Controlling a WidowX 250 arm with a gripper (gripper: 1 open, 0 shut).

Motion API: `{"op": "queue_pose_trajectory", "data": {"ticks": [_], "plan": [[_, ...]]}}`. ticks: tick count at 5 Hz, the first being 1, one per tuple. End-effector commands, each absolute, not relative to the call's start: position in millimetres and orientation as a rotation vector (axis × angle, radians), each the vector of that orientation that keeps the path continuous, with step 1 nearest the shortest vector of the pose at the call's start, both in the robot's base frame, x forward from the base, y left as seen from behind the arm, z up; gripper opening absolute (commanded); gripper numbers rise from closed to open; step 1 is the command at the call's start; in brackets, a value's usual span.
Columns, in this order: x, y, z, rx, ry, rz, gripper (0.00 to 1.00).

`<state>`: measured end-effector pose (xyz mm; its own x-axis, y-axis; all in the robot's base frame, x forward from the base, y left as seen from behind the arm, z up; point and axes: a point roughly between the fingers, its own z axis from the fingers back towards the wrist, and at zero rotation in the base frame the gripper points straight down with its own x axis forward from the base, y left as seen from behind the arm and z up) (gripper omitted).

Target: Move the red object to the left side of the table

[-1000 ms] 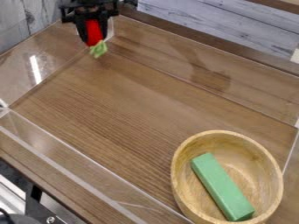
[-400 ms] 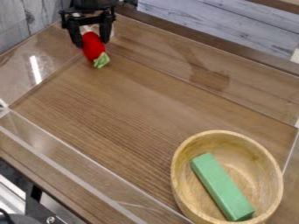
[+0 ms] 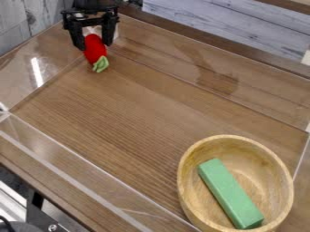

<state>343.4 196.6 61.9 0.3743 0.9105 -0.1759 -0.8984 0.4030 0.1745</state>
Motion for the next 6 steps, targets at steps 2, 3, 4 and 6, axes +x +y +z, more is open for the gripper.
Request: {"op": "queue_pose_trajectory", "data": {"ticks": [2,3,4,6], "plan": [[347.6,190.2,130.3,0.047,0.11,1.163,1.0],[348.3,184.1,132.5,0.051,0.103,1.155,1.0],[354.8,186.8,139.3,0.059,0.101,1.159,1.0],[359.8,202.1,139.9,0.093,0.103,1.182,0.0]]}}
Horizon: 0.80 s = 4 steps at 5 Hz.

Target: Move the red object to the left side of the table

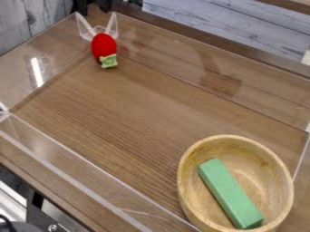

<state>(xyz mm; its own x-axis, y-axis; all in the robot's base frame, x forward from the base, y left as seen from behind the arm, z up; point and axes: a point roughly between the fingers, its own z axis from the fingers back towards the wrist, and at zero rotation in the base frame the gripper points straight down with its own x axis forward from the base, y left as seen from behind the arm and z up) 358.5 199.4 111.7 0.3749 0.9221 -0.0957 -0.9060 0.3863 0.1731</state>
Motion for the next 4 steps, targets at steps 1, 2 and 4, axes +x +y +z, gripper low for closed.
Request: {"op": "queue_pose_trajectory", "data": {"ticks": [1,2,4], "plan": [[360.3,210.6,135.3,0.116,0.103,1.204,0.0],[367.3,211.2,122.4,0.139,0.107,1.229,0.0],[348.2,199.0,125.3,0.146,0.091,1.056,1.0]]}}
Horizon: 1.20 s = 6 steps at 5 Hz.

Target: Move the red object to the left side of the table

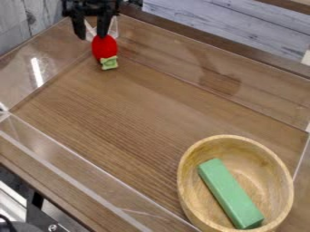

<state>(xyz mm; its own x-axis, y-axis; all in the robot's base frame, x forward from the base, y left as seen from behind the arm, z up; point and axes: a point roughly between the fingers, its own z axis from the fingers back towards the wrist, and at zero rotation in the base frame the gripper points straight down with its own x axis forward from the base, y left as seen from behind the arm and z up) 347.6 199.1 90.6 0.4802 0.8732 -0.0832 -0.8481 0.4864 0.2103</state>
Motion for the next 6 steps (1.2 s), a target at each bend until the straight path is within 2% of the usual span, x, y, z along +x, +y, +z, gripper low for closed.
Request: {"op": "queue_pose_trajectory", "data": {"ticks": [1,3,5,6], "plan": [[343.3,203.6,128.0,0.129,0.099,1.069,1.0],[335.7,200.5,132.8,0.083,0.106,1.06,1.0],[326.1,186.9,142.7,0.042,0.112,0.929,1.0],[333.1,174.7,157.7,0.014,0.12,0.975,1.0]]}}
